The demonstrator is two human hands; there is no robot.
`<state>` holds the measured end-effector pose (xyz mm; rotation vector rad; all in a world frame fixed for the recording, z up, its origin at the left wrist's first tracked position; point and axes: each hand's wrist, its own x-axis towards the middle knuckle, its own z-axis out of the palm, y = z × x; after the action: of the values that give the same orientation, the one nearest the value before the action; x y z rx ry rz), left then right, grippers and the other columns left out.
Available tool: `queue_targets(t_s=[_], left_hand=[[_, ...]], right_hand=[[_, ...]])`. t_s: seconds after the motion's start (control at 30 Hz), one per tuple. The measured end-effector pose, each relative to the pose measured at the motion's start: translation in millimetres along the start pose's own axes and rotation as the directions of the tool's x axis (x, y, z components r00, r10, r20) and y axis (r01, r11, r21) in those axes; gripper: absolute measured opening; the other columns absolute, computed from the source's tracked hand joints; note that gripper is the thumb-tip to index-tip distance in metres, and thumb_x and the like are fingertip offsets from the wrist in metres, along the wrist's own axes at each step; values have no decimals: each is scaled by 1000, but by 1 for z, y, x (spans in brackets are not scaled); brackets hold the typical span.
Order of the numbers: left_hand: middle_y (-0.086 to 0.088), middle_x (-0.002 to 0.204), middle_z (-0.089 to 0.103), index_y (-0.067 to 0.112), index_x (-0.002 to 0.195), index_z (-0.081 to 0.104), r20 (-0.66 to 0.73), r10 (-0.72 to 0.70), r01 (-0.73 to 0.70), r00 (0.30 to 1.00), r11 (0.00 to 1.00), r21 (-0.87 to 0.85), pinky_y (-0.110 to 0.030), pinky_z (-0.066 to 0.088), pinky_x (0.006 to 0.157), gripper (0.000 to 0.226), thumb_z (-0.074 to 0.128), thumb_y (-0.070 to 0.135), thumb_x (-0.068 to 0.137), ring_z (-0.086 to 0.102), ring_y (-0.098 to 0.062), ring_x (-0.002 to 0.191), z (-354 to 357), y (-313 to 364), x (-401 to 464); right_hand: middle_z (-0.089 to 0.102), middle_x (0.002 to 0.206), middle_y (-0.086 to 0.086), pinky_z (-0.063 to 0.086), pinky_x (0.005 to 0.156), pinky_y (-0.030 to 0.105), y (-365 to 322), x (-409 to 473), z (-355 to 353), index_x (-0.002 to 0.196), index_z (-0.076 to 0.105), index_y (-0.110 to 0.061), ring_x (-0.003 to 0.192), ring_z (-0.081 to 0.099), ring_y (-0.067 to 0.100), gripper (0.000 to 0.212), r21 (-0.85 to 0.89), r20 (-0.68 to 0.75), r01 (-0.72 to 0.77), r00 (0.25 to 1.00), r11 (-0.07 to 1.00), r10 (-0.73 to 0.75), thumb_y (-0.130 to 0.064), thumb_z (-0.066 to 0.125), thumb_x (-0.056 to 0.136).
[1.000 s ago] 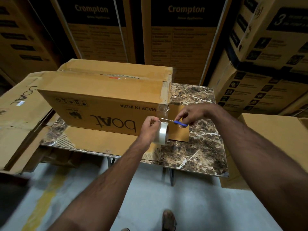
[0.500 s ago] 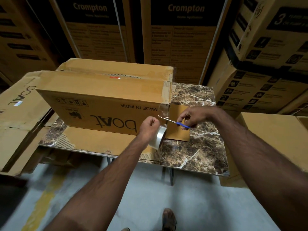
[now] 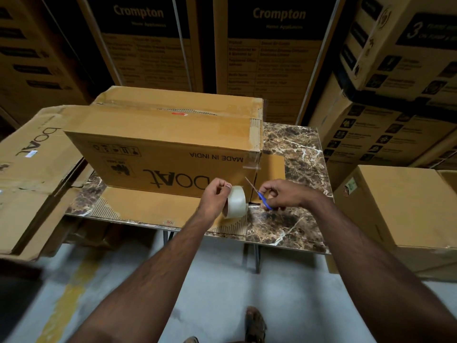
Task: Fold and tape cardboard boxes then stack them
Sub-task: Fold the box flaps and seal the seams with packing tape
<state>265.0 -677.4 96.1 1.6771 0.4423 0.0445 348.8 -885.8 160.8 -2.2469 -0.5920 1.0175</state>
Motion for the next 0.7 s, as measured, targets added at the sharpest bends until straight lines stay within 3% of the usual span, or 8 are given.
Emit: queue_targets(t_s=[0.1, 0.17, 0.23, 0.3, 0.4, 0.57, 0.7], left_hand=[[-4, 81, 60, 12, 93, 58, -39, 14, -13, 999, 1000, 14, -30, 45, 46, 13, 54, 20, 103, 55, -12, 56, -9, -3, -4], [-5, 81, 60, 12, 93, 57, -17, 49, -48, 999, 998, 27, -36, 47, 50, 12, 55, 18, 102, 55, -17, 58, -14, -4, -6], [-2, 84, 60, 12, 94, 57, 25, 84, -85, 996, 996, 39, -36, 46, 54, 8, 54, 15, 101, 55, -18, 67, -21, -2, -9], [0, 87, 59, 11, 96, 58, 52, 125, -127, 991, 991, 39, -32, 45, 56, 6, 54, 12, 100, 53, -15, 71, -29, 1, -14], [0, 93, 60, 8, 101, 59, 93, 171, -177, 981, 982, 59, -28, 45, 62, 6, 54, 11, 100, 54, -12, 77, -42, 4, -21], [2, 96, 61, 14, 97, 61, 154, 220, -227, 963, 974, 25, -29, 45, 66, 6, 56, 13, 99, 54, -13, 83, -67, 9, -28], [3, 96, 63, 21, 94, 62, 135, 218, -223, 966, 974, 24, -34, 48, 73, 10, 58, 14, 98, 56, -14, 85, -86, 4, -34]], right_hand=[[64, 89, -1, 48, 59, 16, -13, -1, 31, 115, 64, -10, 71, 59, 7, 26, 31, -261, 124, 959, 992, -112, -5, 70, 90], [67, 98, -4, 51, 70, 21, -23, 2, 52, 118, 65, -18, 82, 62, 10, 34, -29, -474, 188, 862, 982, -178, -6, 73, 88], [69, 104, -6, 50, 70, 21, -33, 9, 69, 119, 65, -21, 83, 64, 10, 37, -106, -574, 221, 783, 970, -241, -3, 72, 87], [71, 101, -4, 51, 63, 24, -45, 16, 82, 118, 64, -21, 77, 65, 13, 39, -141, -595, 231, 757, 963, -269, 0, 71, 86], [70, 96, -1, 59, 64, 39, -64, 21, 98, 118, 63, -21, 74, 67, 21, 38, -131, -623, 225, 739, 965, -257, -3, 72, 86], [69, 98, -3, 51, 61, 28, -86, 22, 108, 119, 63, -18, 74, 65, 19, 37, -100, -672, 223, 703, 970, -231, -6, 74, 86], [64, 91, -10, 42, 57, 18, -100, 22, 125, 114, 65, -22, 63, 53, -1, 35, -59, -683, 264, 692, 963, -232, -6, 74, 84]])
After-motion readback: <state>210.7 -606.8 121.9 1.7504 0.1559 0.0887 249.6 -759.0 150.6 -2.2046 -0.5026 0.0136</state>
